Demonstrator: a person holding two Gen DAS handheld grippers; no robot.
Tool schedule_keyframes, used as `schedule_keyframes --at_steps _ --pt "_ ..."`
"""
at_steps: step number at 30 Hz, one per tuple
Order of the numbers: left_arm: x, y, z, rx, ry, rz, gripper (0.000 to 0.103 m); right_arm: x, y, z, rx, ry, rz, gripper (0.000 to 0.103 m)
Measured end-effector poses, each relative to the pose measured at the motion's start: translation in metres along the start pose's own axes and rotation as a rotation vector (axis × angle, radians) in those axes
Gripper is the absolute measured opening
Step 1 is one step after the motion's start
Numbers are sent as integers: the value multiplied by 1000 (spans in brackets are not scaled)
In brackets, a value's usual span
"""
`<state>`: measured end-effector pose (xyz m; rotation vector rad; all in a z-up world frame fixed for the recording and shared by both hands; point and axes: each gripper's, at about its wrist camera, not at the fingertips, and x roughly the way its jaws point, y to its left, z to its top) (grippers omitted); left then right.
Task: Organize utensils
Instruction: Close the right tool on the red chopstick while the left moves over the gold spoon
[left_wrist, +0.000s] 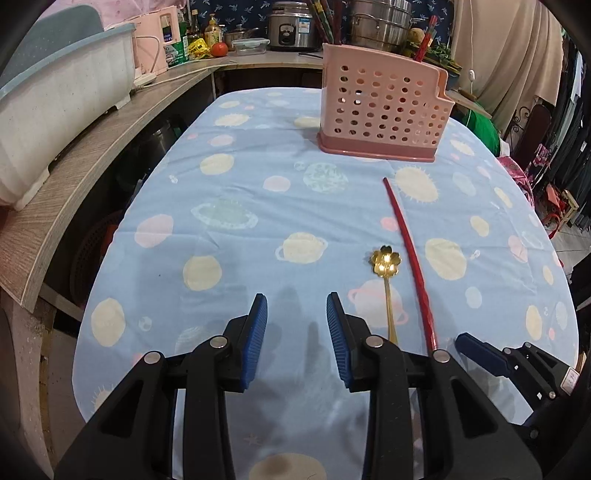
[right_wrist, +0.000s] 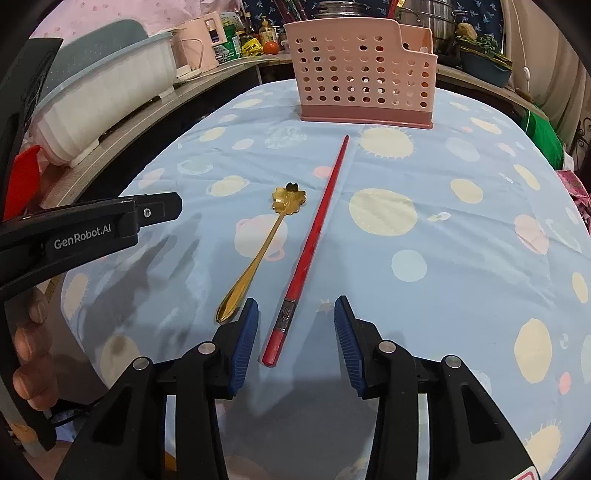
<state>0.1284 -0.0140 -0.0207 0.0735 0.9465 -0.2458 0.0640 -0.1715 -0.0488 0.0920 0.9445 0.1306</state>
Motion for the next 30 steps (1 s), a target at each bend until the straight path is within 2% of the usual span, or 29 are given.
schedule_keyframes --at_steps 13,22,26,30 --pt "6 -4 -9 15 34 -4 32 1 -8 -2 3 -17 -50 10" --pt "10 -16 -12 48 49 -13 32 -5 -23 -2 53 -23 -40 7" --pt "11 -19 -14 53 56 -17 42 -12 -32 -2 81 -39 -49 7" --pt "13 -22 -17 54 69 -39 47 -17 -42 -1 112 -50 -58 7"
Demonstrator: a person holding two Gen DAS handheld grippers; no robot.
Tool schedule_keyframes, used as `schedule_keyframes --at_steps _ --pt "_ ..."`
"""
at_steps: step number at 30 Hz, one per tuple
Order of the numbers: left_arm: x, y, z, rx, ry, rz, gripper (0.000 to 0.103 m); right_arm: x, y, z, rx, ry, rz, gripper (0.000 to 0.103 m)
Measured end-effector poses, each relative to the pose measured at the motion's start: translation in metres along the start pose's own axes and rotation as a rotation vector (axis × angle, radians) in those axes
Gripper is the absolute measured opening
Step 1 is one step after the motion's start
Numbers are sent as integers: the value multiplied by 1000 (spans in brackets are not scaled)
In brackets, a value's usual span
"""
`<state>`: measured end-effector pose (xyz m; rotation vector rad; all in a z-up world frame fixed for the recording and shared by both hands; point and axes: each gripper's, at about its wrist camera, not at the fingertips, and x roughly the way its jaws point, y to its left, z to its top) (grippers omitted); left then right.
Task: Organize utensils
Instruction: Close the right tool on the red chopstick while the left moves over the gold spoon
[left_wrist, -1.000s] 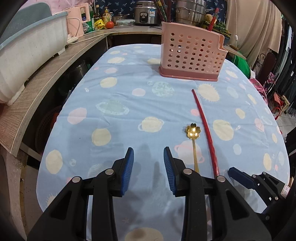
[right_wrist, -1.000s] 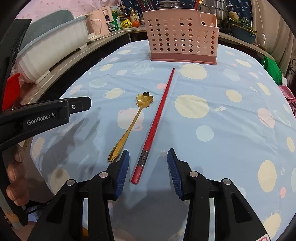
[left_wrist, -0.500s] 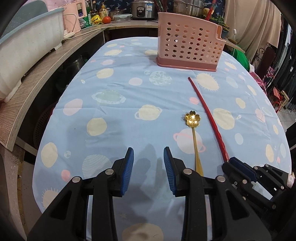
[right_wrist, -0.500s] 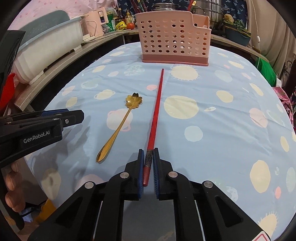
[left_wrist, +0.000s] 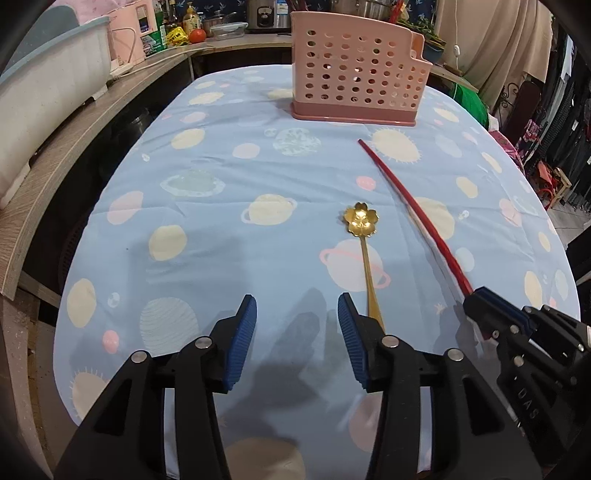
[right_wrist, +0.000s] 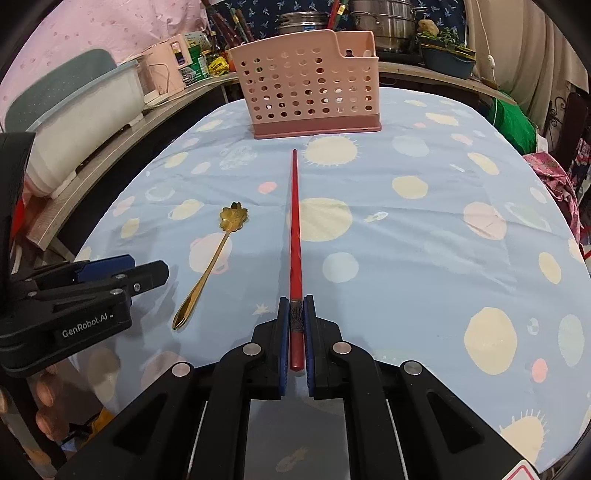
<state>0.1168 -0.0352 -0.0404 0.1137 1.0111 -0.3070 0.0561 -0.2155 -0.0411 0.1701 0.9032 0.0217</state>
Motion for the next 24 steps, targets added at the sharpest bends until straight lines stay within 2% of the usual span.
schedule_keyframes --at_steps 3,16,20,22,24 --pt "2 -5 -3 4 8 -22 53 -2 -6 1 18 -5 -5 7" --pt "10 -29 -11 70 33 -61 51 -4 -11 1 35 -10 -4 7" --pt "7 -31 -13 81 28 -69 29 -5 -11 1 35 -10 -3 7" --pt "7 -32 -15 85 28 -74 22 -5 -11 1 35 -11 -3 7" --pt "7 -33 -15 88 30 -80 11 -5 -11 1 35 -13 -3 7"
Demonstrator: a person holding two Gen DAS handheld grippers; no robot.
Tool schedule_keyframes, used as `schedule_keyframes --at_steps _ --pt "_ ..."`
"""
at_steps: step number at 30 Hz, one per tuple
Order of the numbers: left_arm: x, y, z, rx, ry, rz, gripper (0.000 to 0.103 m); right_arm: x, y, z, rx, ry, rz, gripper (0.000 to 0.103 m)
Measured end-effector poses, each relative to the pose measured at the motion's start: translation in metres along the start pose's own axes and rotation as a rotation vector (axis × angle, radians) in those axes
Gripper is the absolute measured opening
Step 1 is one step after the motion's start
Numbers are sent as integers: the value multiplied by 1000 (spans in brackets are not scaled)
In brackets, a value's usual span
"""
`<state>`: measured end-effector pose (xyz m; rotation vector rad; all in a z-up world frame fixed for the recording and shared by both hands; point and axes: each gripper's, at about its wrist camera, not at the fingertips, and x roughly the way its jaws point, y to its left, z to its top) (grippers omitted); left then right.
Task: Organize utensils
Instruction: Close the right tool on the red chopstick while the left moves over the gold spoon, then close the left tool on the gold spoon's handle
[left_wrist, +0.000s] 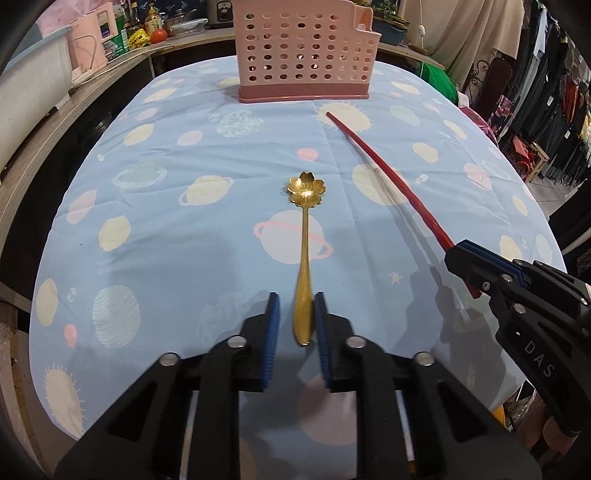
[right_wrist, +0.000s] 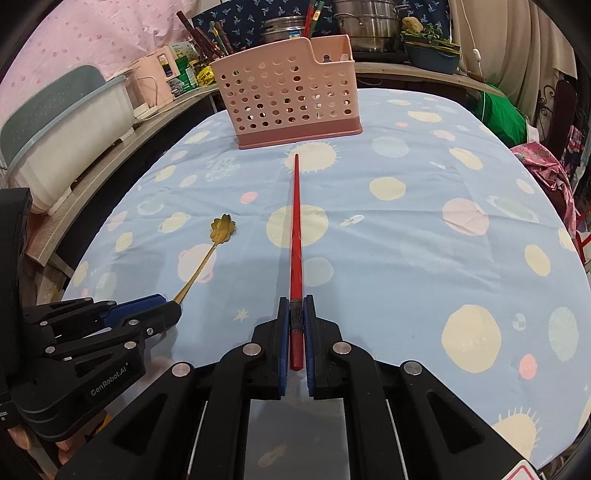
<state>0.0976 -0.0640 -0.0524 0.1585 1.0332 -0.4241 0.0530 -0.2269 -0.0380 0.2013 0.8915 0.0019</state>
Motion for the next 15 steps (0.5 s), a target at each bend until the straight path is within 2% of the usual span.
schedule_keyframes --at_steps 15 --pt "-9 2 0 -12 -11 -6 10 -17 -1 2 7 -31 9 7"
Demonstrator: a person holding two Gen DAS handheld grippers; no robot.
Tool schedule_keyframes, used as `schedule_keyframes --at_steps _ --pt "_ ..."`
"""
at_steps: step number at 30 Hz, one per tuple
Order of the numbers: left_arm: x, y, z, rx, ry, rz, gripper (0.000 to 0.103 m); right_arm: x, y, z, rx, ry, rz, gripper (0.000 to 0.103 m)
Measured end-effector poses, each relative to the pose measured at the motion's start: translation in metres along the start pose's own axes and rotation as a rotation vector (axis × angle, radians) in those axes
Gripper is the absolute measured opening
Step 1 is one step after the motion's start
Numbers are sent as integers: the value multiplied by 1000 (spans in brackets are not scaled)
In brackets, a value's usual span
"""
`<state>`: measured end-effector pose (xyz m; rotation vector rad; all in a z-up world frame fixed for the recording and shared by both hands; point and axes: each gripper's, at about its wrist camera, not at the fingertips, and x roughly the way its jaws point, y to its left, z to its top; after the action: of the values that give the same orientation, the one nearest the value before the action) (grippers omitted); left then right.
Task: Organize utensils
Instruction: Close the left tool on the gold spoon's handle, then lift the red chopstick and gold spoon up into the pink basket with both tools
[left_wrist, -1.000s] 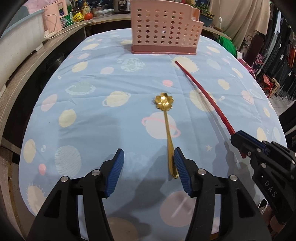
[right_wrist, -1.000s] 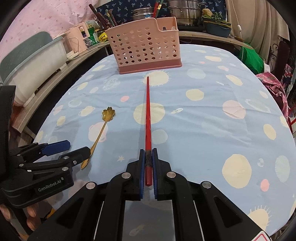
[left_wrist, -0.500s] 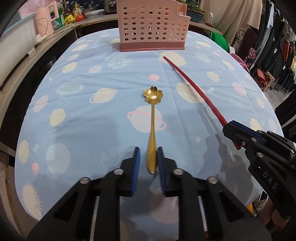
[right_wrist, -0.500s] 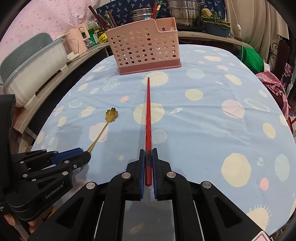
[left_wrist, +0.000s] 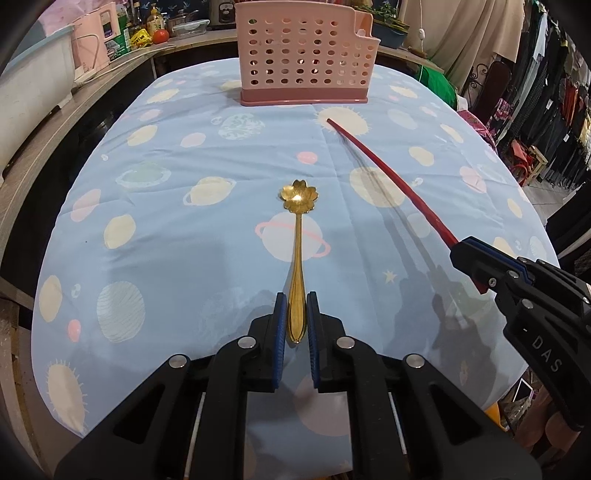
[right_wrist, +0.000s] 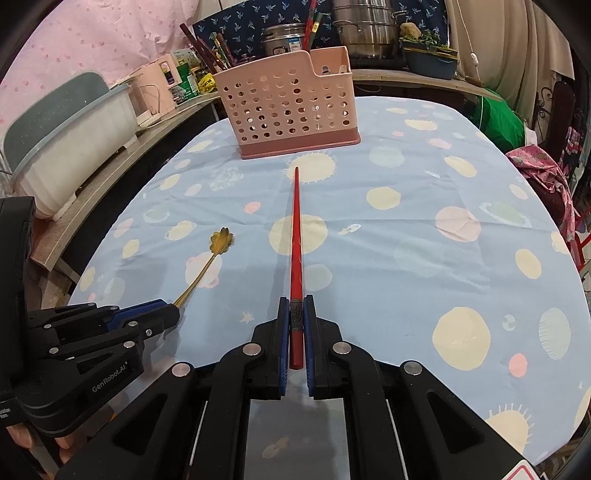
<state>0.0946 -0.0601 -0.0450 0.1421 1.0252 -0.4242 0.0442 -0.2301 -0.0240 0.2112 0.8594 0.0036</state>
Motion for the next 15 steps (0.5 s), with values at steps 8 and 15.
schedule_keyframes --at_steps 8,15 --pt "-21 5 6 -24 -34 -18 10 -23 -2 9 10 -42 16 7" --pt "-50 10 19 -52 -87 -52 10 -59 -3 36 17 -144 36 7"
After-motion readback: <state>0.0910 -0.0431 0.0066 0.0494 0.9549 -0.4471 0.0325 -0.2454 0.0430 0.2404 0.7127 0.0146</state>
